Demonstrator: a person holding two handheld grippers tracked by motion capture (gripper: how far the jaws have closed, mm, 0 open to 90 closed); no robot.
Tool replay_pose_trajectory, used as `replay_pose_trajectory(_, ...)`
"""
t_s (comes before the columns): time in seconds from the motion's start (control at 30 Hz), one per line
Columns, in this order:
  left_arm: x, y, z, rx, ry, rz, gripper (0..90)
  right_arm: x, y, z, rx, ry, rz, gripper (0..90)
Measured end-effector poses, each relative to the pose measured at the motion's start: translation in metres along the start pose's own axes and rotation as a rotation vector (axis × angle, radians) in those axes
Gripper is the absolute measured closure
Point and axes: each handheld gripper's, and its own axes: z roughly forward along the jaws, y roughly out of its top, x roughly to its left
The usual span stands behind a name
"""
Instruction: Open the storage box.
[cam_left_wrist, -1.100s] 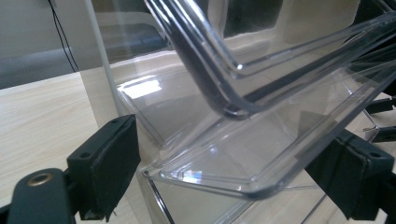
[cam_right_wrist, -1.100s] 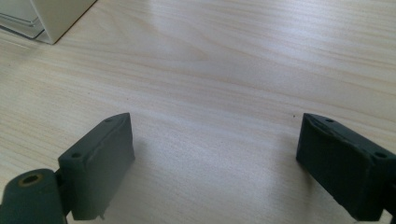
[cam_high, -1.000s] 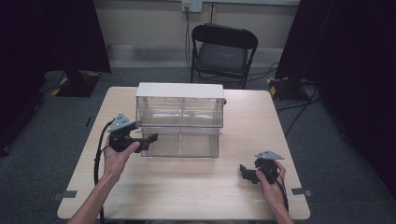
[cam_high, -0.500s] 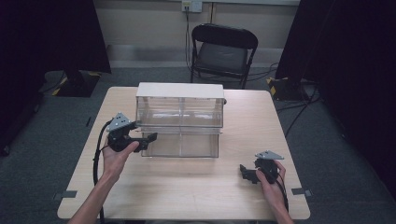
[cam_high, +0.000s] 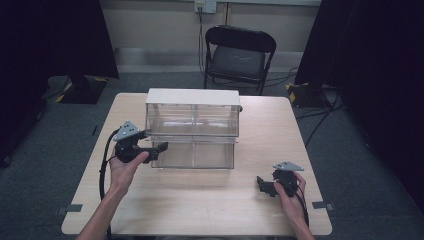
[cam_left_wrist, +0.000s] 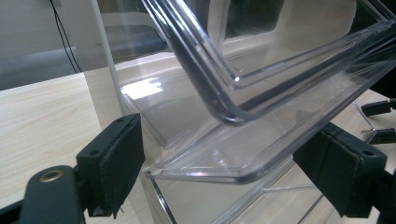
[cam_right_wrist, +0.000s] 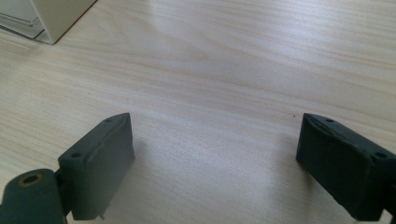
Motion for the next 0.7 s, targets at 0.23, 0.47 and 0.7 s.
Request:
replay_pose_trajectory(0.23,0.0007,-0.0012,0.0005,0.003,0.0,-0.006,18.0,0.0,0.0,0.0,0.0,0.0,0.0,10.4)
replay_pose_trajectory(0.47,0.0012,-0.0019,0.0023,0.002,0.001,-0.013,18.0,0.0,0.0,0.0,0.0,0.0,0.0,10.4)
replay_pose_trajectory(0.7,0.0009,-0.0034,0.0017,-0.004,0.005,-0.003,18.4,0.0,0.0,0.0,0.0,0.0,0.0,10.4)
